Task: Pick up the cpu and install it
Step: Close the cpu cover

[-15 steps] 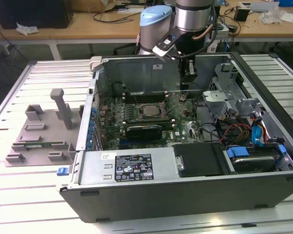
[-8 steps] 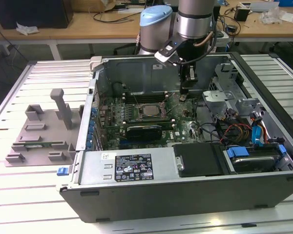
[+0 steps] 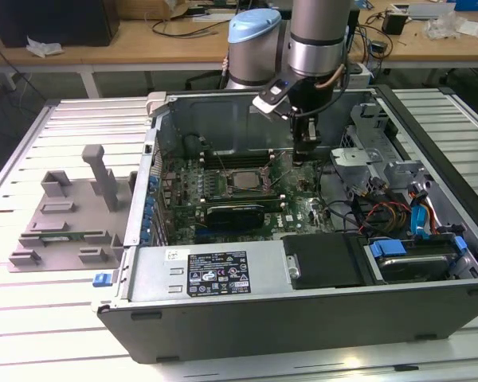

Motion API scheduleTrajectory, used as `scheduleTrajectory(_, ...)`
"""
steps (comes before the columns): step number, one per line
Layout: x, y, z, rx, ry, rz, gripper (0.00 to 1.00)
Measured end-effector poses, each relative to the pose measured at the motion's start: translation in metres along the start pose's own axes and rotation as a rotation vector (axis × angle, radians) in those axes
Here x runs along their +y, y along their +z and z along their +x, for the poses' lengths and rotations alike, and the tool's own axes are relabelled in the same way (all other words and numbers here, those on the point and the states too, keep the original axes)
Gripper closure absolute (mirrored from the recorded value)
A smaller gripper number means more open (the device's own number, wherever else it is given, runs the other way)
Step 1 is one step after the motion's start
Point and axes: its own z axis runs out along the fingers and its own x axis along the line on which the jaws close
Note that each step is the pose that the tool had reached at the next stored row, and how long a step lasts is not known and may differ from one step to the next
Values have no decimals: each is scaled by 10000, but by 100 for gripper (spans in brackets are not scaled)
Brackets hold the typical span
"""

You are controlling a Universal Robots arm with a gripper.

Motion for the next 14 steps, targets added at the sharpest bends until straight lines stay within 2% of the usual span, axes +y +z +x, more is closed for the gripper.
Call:
scheduleTrajectory(5,-2,51,1,25,1,43,89)
scheduleTrajectory(10,-2,53,2,24,0,44,89)
scheduleTrajectory(14,-53,53,2,25,0,44,89)
